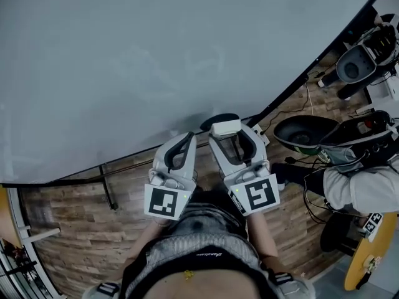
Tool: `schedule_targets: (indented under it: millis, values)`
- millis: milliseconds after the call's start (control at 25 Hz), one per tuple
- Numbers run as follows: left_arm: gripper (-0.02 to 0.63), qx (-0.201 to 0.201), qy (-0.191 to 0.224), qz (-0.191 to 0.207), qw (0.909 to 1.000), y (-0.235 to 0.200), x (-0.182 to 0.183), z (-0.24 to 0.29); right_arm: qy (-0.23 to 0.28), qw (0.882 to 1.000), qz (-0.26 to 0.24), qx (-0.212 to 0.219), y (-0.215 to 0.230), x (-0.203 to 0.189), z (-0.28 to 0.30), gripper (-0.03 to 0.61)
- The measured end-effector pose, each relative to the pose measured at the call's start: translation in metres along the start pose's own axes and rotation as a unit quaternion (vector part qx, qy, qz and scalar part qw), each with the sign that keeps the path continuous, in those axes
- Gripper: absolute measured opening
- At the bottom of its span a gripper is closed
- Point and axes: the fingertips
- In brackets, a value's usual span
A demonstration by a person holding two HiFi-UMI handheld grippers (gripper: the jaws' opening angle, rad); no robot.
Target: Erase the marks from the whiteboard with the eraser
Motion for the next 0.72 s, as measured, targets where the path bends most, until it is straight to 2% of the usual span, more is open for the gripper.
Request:
schedule_targets:
  millis: [200,720]
  values:
    - [0.003,-0.004,-0.002,0.01,0.9999,0.016,0.003,0.0,-0.014,1.0,0.003,0.002,-0.005,-0.002,-0.014,0.235]
    - [0.003,0.002,-0.005,0.014,0.9999,0.0,-0.002,-0.005,-0.028,1.0,-0.002,0.005,-0.017,-0.012,-0.003,0.235]
Point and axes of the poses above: the fingertips, and each gripper's own axes: z forward along the fingers, y to its right, x out of its top, and after that the axes turned 13 degrees about y, right-handed
